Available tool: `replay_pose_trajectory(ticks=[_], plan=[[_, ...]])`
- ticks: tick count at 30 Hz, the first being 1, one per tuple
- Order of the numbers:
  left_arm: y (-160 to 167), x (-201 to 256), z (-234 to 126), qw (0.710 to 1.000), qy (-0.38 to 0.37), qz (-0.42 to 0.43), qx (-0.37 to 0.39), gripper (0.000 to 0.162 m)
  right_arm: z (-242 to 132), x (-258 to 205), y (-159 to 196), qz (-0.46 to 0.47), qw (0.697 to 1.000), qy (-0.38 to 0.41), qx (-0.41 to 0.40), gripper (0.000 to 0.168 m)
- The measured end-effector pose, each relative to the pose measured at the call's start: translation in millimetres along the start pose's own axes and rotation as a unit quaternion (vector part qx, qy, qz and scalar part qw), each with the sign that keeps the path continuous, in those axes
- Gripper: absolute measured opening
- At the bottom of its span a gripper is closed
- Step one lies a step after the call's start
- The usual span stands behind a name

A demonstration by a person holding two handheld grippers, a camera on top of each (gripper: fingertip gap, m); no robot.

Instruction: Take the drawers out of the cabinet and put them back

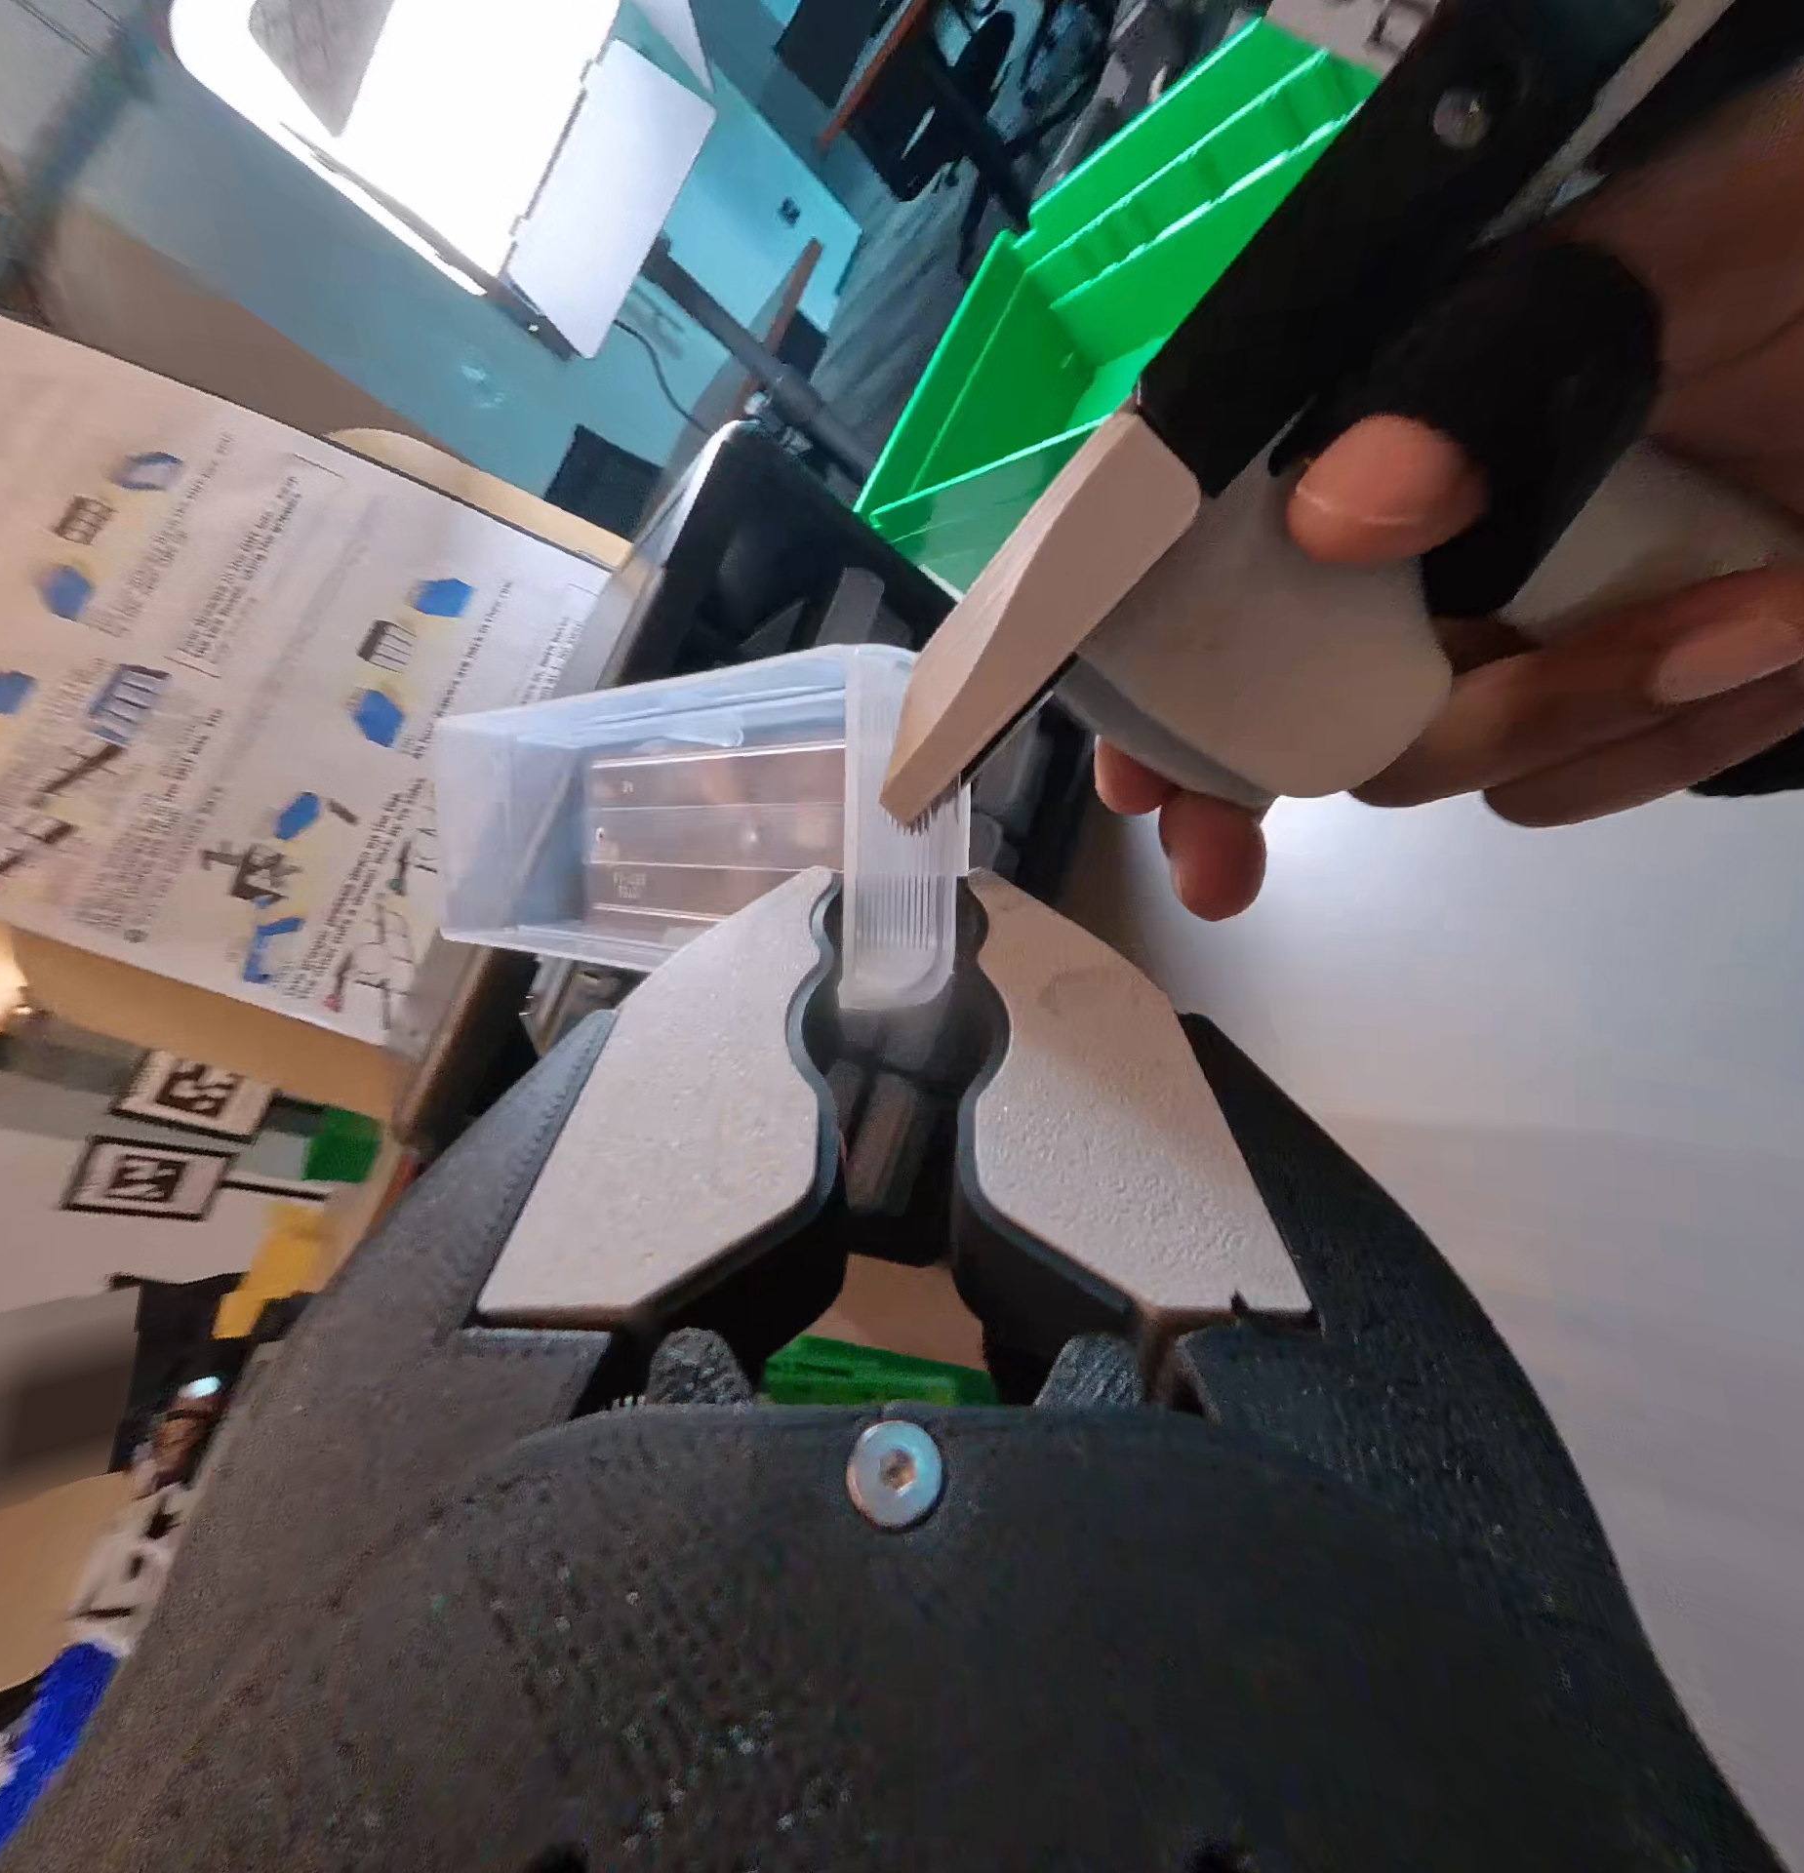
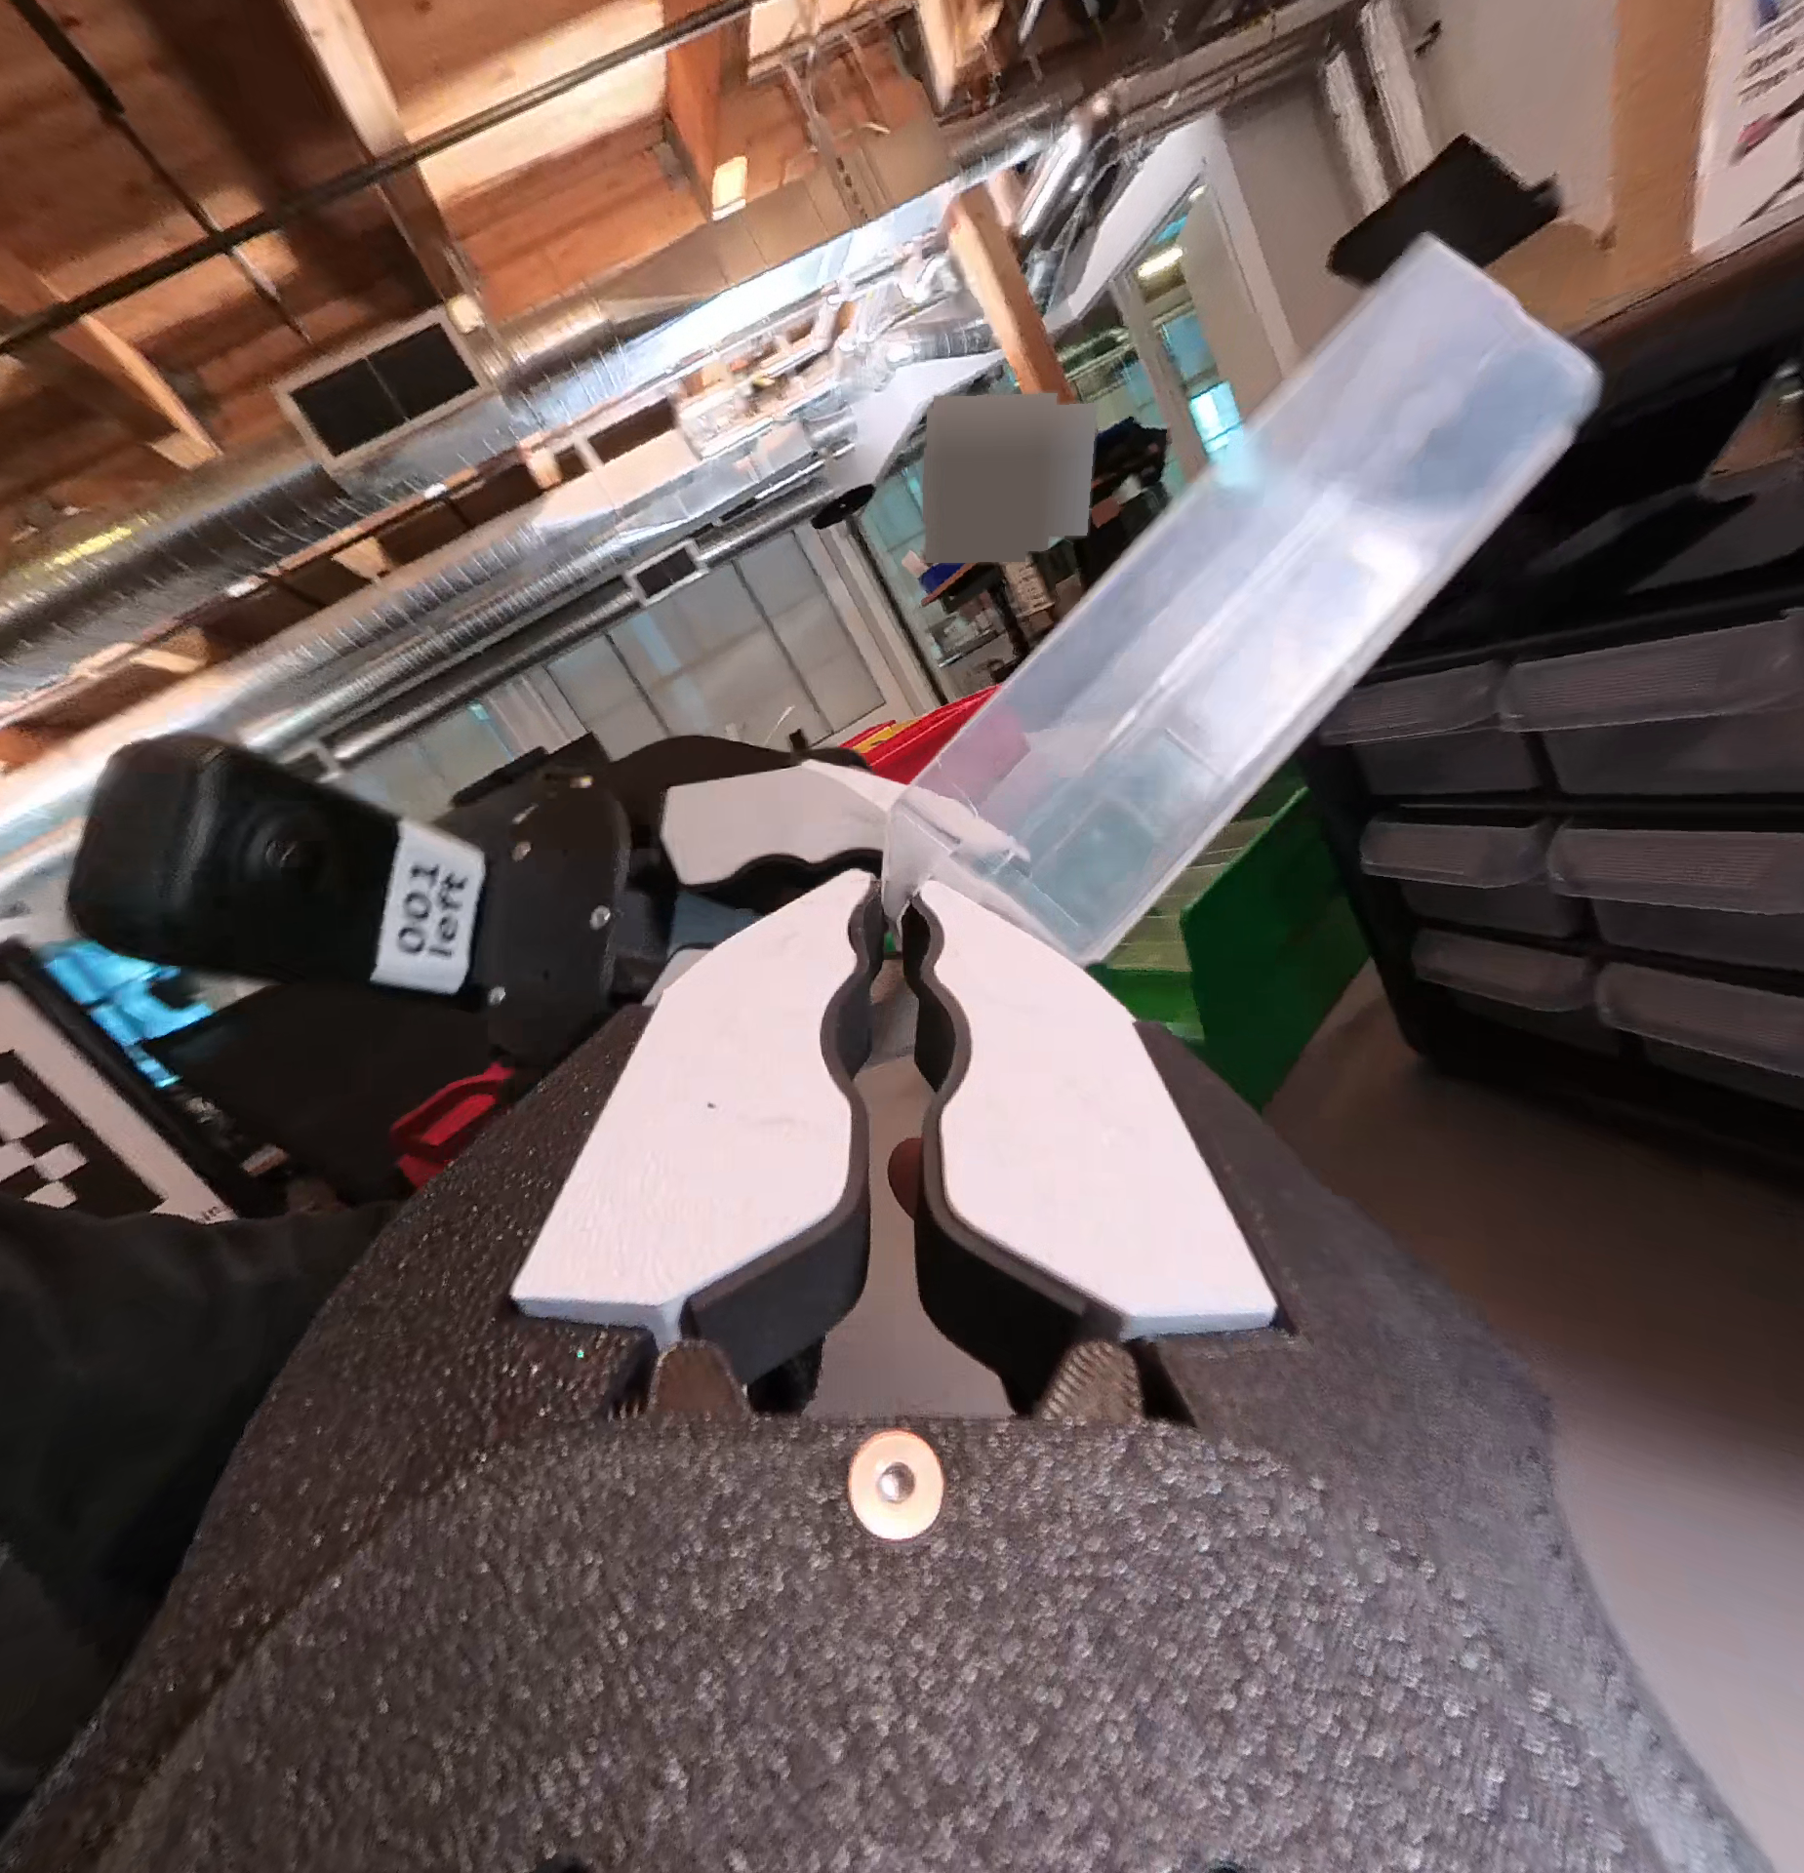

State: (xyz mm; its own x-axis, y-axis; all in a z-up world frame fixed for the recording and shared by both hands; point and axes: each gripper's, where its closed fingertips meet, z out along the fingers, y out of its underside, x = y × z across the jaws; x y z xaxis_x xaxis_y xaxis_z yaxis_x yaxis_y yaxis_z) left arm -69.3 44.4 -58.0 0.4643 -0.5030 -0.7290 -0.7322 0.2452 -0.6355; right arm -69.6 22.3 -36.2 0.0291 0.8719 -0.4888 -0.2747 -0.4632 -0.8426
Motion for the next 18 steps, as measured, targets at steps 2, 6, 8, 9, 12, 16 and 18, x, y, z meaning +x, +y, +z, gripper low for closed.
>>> replay_pose_trajectory(ticks=[2,6,8,9,12,16,18], plan=[[0.3,-2.0,1.1,1.0,-0.016,0.02,-0.007,0.019,-0.5,2.6,-0.7,-0.004,1.0,0.016,0.001,0.003],[5.3,-5.5,-4.9,0.999,-0.014,0.049,-0.01,0.019,-0.2,-0.8,7.4,-0.074,0.992,0.01,-0.102,0.012],[12.9,-9.9,-11.9,0.998,-0.004,0.06,-0.022,0.019,-6.5,-2.1,1.0,-0.146,0.973,0.003,-0.181,0.026],[16.8,-11.6,-16.0,0.998,0.005,0.063,-0.027,0.019,-9.5,2.3,-14.0,-0.183,0.963,0.02,-0.195,0.03],[20.2,-10.6,-28.9,0.997,0.045,0.055,-0.023,0.019,-10.3,21.4,-88.3,-0.29,0.935,0.1,-0.176,0.027],[26.3,-1.9,-38.9,0.993,0.1,0.035,-0.046,0.019,-4.3,89.9,-149.7,-0.368,0.864,0.225,-0.259,0.037],[33.6,3.9,-40.9,0.99,0.124,0.023,-0.068,0.019,-3.8,131.4,-153.4,-0.359,0.832,0.262,-0.332,0.037]])
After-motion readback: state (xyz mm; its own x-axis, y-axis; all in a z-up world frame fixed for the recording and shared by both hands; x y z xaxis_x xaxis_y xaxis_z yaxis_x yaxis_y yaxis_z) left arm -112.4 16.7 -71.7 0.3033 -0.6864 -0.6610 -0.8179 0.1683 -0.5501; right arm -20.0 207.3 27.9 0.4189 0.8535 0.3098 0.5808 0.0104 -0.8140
